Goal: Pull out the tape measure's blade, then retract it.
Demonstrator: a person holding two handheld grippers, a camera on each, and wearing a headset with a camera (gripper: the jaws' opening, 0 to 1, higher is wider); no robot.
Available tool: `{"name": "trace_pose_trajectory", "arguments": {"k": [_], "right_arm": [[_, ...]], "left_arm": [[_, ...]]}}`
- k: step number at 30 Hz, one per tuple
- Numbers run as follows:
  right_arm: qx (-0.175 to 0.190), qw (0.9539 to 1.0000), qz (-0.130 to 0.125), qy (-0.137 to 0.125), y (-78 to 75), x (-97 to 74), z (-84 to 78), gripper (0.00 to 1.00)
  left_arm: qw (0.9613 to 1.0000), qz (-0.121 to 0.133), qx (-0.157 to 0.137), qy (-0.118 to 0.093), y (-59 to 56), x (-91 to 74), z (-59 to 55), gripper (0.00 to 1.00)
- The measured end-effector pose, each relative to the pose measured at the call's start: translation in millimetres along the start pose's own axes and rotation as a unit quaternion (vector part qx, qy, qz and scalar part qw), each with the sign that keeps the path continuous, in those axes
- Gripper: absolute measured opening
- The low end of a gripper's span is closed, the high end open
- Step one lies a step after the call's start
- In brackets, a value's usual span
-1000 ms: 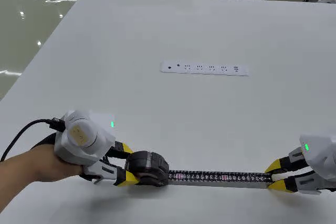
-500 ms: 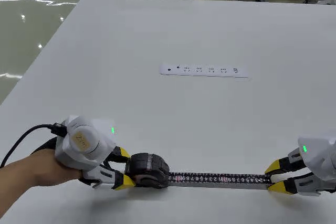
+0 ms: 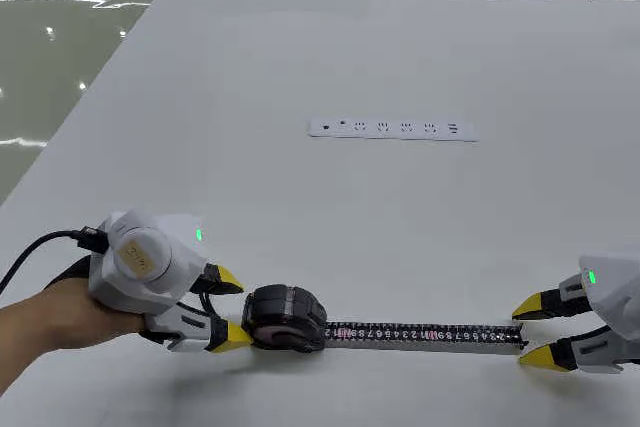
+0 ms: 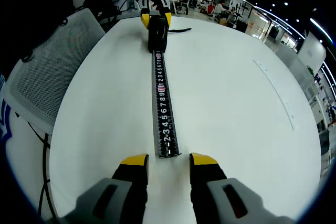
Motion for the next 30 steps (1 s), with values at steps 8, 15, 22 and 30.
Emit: {"name": "trace_pose_trajectory", "arguments": {"k": [8,15,22,30], "right_arm": [[0.024,0.9994,-0.021,-0.011,6.0,-9.5,-5.0,0.42],[0.056,0.9969,-0.049,-0.026,14.8,-18.8,-6.6,0.51],[0.103,0.9910,-0.077,-0.039,25.8,-25.6,-8.8,0.61],[0.152,0.9813,-0.103,-0.058,43.4,-29.1,-5.8,0.73]], "left_arm": [[0.9982,0.018,-0.035,-0.045,-7.3,-15.5,-9.7,0.46],[0.9941,0.048,-0.052,-0.082,-19.8,-26.2,-18.4,0.58],[0.9880,0.069,-0.080,-0.112,-34.1,-35.0,-27.6,0.71],[0.9780,0.101,-0.111,-0.145,-51.0,-39.8,-37.1,0.82]]}}
Point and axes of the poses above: the centre of the closed fingertips' face, and the gripper's own axes: x roughly forward along the fingers, y roughly to its left, z roughly out of its top, the point moved 6 cm from there along -x, roughly backward along the fingers, and after that the axes turned 8 degrees about -z, right-handed, at the moved point
